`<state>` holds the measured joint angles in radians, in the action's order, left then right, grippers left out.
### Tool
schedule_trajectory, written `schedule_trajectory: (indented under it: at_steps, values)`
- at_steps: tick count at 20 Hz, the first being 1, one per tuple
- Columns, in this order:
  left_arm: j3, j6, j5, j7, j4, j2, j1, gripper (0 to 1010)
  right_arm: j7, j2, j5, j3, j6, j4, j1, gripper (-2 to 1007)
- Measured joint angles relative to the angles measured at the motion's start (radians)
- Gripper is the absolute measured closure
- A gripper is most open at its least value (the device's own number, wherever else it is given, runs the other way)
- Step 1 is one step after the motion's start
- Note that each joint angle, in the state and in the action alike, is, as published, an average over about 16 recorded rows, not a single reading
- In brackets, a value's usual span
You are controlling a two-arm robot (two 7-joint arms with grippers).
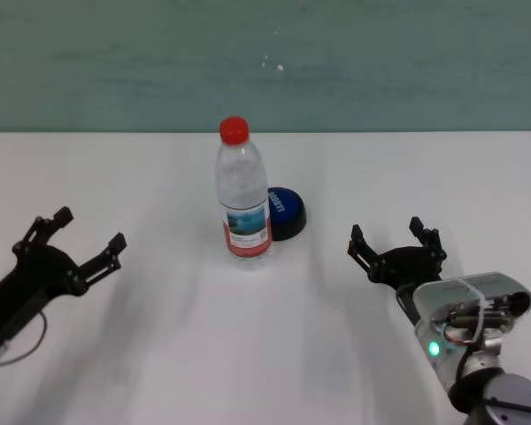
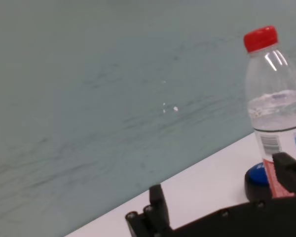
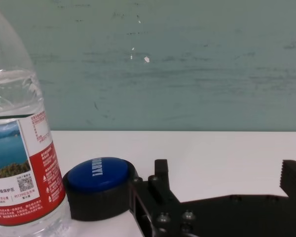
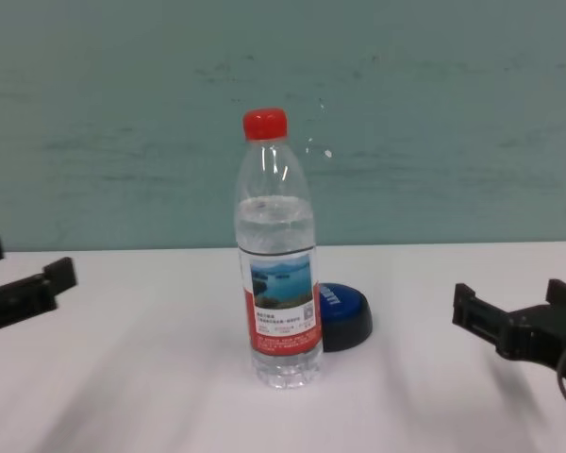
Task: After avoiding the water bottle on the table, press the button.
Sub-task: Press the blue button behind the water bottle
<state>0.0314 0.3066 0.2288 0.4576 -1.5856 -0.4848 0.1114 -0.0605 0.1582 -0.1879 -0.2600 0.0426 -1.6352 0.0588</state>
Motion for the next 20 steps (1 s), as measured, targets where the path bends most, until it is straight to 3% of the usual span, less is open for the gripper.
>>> schedule_trajectory:
  at_steps: [13,20]
  values:
    - [0.102,0.0,0.013,0.051,0.201,0.002,-0.221,10,0.0,0.0,0.0,0.0,0.0,0.0,0.0,1]
    - [0.156,0.017,0.016,0.08,0.318,0.023,-0.331,10,0.0,0.0,0.0,0.0,0.0,0.0,0.0,1]
